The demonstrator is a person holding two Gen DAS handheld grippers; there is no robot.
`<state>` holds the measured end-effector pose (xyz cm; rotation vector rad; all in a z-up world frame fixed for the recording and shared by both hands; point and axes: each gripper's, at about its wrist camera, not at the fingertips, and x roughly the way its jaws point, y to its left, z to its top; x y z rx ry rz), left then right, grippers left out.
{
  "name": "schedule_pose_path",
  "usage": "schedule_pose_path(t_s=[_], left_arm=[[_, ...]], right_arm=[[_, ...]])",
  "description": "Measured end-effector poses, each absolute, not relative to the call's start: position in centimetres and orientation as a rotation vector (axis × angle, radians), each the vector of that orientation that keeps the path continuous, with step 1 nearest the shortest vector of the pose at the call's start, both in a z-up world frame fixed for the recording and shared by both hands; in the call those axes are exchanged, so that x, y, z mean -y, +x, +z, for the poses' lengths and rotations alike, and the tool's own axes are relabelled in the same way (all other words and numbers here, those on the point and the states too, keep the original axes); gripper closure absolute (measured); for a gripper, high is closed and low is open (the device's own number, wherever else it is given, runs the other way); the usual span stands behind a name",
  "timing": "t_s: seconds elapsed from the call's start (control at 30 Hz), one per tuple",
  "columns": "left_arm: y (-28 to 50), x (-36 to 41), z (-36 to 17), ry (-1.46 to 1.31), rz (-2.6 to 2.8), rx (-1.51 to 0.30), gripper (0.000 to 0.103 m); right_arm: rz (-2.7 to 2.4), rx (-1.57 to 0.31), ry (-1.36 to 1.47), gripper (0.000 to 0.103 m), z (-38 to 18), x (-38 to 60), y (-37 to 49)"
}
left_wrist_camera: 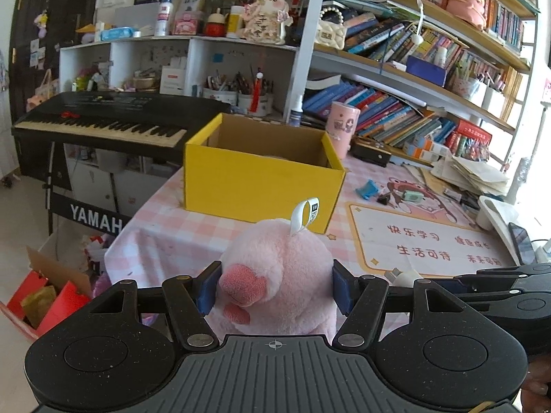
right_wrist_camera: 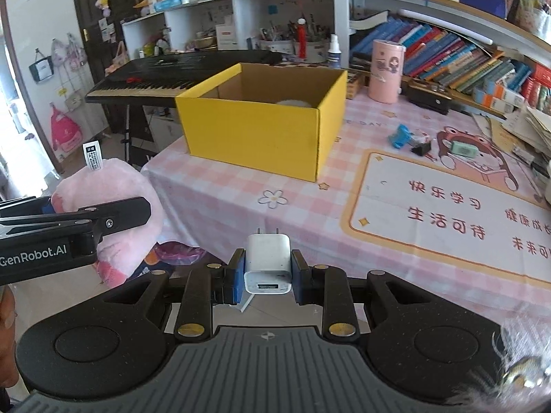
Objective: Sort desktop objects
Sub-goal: 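Carry the pig and charger cube up toward the yellow box with both grippers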
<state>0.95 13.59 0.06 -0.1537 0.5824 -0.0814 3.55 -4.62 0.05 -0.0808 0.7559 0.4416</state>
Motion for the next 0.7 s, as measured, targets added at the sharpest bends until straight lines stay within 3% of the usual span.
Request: schedule_pose_path(t_s=[0.7], left_arm=[[3.5, -13.7, -0.5, -0.148, -0.074, -0.601, 0.039]], right_arm=[[0.477, -0.779, -0.088, 0.079, -0.5, 3.3, 5.8]])
